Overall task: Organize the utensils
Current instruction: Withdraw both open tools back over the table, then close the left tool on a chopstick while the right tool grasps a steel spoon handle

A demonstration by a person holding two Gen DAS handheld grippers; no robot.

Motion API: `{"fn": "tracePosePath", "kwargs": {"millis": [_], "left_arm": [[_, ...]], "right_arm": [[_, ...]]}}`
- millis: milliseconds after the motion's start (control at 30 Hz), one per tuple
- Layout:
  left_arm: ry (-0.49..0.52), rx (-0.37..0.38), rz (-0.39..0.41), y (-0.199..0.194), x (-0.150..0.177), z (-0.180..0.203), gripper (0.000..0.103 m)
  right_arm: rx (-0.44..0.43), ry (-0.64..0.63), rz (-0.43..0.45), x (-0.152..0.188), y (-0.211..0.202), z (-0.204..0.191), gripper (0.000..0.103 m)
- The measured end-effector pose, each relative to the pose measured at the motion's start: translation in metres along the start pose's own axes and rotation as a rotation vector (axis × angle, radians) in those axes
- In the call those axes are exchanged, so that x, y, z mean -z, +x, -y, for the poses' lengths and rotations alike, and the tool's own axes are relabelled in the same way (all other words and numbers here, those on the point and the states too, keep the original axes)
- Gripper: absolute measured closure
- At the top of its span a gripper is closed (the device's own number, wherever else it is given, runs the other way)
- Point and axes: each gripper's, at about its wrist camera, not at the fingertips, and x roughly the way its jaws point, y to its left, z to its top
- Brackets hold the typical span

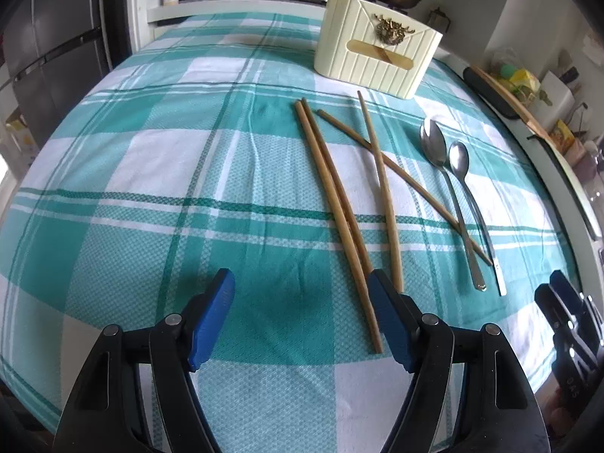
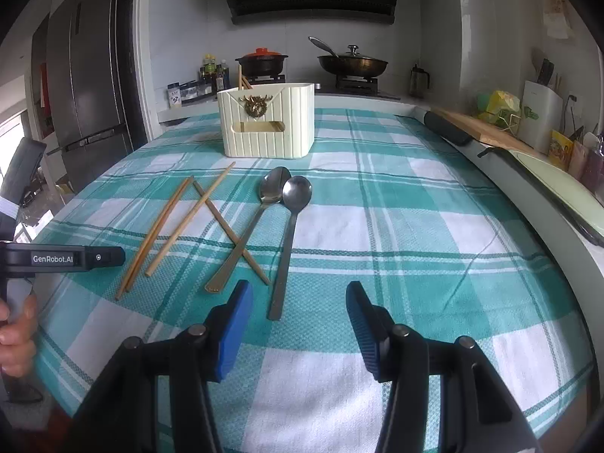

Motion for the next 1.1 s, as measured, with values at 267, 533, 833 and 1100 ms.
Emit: {"fn": "tracePosePath", "kwargs": {"millis": [267,533,833,1100], "left_arm": [[0.071,-0.084,0.018,0.01,0.001,0.011,0.026],[0.101,-0.128,0.019,0.013,0.001,0.012,0.023],[0.111,-0.13,0.002,0.028,-0.026,0.004,0.028],[0.087,-0.15,0.018,0.035,-0.043,0.001,0.068]], "right_arm": [[-0.005,0.004,-0.007,0.002,0.001,0.004,0.05],[-0.004,0.025,-0.038,0.001,0.006,0.009,0.05],[-0.079,0.063,-0.175,-0.032,0.051,0.029,0.05],[-0.14,-0.001,-0.275,-0.065,0.114,0.009,0.066]]}}
